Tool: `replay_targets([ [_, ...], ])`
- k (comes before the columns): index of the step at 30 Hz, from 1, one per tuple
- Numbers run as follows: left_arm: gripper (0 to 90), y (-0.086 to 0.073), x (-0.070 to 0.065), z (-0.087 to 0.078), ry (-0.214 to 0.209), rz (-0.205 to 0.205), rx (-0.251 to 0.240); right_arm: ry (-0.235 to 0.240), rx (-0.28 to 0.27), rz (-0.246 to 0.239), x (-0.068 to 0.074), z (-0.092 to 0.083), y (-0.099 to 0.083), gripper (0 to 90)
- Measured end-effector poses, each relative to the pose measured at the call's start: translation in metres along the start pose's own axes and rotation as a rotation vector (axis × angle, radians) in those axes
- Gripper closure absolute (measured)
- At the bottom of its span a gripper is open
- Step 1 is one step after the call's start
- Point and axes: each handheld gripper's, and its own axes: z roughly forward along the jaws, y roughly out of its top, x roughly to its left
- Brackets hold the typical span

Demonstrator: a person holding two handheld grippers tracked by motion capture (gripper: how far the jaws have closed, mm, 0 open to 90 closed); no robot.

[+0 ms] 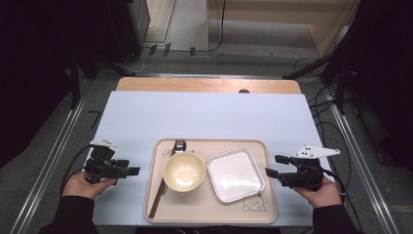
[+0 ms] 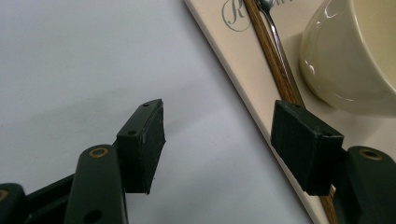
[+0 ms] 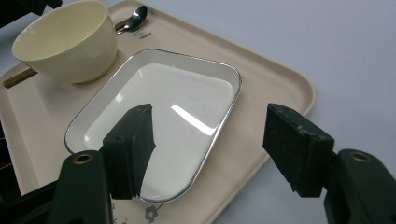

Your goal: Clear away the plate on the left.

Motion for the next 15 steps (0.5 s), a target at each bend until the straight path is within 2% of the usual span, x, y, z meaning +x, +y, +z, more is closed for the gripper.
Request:
replay_targets([
  [9, 35.2, -0.002, 0.004, 0.004, 0.001, -0.007, 0.017, -0.008, 0.002, -0.002, 0.000, 0.001, 0.000, 33.3],
  [15, 34.4, -0.004, 0.011, 0.010, 0.020, -0.017, 0.026, -0.016, -0.009, -0.004, -0.002, -0.001, 0.000, 32.9],
])
